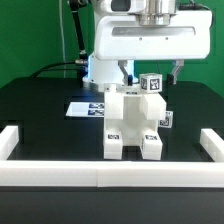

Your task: Assemble chair

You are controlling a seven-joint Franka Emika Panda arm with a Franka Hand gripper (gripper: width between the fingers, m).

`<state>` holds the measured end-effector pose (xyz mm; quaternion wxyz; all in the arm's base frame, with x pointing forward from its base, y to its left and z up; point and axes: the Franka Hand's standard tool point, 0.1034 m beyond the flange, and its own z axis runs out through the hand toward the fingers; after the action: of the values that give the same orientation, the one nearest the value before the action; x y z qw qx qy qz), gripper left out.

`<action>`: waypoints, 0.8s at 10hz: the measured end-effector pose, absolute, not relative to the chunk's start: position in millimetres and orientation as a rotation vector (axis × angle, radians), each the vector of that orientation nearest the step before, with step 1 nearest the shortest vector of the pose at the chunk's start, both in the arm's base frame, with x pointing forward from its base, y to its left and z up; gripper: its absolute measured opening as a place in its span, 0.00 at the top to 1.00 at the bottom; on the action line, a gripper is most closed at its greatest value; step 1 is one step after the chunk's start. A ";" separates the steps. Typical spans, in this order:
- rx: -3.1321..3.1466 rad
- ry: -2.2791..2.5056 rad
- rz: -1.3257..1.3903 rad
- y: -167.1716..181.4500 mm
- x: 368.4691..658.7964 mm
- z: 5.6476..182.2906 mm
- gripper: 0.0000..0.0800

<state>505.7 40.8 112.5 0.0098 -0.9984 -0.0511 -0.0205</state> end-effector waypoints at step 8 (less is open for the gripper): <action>-3.120 -0.228 -0.060 39.9 505.2 111.6 0.65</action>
Offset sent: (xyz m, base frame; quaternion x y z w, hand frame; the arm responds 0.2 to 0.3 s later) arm 0.0000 0.0000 0.0000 0.0000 0.0000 0.0000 1.0000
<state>505.2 39.9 111.6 0.0065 -0.9971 -0.0730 -0.0193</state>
